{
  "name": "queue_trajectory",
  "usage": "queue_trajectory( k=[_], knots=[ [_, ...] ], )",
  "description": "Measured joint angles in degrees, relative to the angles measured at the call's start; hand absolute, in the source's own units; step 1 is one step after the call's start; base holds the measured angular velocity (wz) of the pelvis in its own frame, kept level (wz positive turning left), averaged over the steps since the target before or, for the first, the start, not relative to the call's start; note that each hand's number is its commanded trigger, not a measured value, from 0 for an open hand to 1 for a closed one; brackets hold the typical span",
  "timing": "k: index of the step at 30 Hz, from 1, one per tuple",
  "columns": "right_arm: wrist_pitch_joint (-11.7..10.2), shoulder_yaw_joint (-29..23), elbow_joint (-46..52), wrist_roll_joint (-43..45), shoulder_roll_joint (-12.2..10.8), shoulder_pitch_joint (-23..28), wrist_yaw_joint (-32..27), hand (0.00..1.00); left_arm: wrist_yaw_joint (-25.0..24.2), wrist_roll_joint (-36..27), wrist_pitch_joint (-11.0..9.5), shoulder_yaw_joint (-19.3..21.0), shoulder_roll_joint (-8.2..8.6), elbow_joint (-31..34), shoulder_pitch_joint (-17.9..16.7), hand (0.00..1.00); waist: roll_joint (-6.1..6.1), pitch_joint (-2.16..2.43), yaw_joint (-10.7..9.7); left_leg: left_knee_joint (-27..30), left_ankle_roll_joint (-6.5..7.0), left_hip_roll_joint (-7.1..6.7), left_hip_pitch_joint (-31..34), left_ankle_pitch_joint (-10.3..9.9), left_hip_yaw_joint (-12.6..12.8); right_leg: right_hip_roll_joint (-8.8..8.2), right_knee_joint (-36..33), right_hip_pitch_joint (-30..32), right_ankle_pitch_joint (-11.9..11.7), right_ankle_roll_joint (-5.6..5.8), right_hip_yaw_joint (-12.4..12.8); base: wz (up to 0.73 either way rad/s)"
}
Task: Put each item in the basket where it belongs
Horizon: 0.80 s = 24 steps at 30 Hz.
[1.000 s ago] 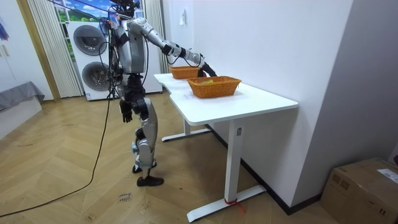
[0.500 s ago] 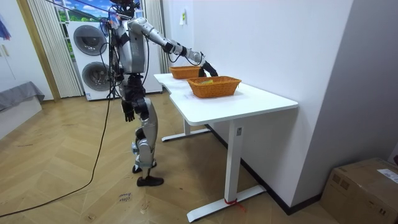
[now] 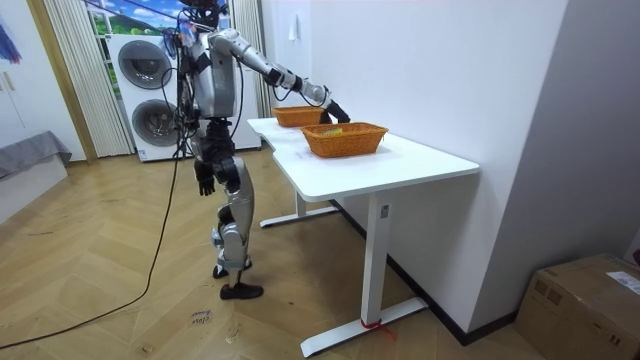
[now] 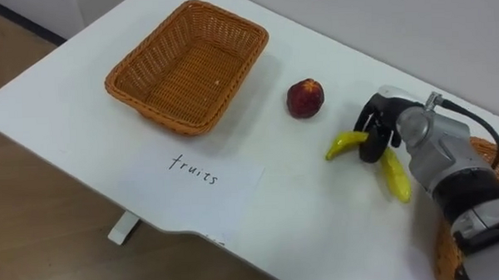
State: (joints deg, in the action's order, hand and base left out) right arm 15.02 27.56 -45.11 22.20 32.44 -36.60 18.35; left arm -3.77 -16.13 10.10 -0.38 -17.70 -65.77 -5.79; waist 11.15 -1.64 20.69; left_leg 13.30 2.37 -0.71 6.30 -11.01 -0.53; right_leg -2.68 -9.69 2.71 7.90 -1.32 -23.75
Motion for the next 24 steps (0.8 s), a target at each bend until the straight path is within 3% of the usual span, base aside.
queue_trajectory(
  k=[12,18,24],
  knots=[
    [0.1,-0.1,1.5,-0.6,0.1,0.5,1.1,1.00,0.9,0.1,-0.2,0.6,-0.05,-1.8,-0.4,0.00,0.40,0.26,-0.2,0.0,0.00,0.06,-0.4,0.0,0.2,0.06,0.1,-0.2,0.0,0.00,0.3,-0.01],
    [1.2,-0.2,10.0,0.7,0.1,3.4,4.2,1.00,1.1,0.0,-0.1,2.8,0.00,-3.2,-0.3,0.00,0.59,0.39,-1.3,-0.2,0.00,0.09,-0.9,0.0,0.8,0.07,0.1,-0.4,0.0,0.01,0.8,-0.03],
    [0.7,-0.6,17.2,0.6,0.2,4.7,8.1,1.00,1.0,0.0,-1.4,5.3,0.43,-3.3,-0.2,0.00,0.63,0.59,-3.1,-0.2,0.03,0.11,-1.0,0.0,1.5,0.03,0.0,-0.3,0.0,0.01,1.4,-0.06]
  ],
)
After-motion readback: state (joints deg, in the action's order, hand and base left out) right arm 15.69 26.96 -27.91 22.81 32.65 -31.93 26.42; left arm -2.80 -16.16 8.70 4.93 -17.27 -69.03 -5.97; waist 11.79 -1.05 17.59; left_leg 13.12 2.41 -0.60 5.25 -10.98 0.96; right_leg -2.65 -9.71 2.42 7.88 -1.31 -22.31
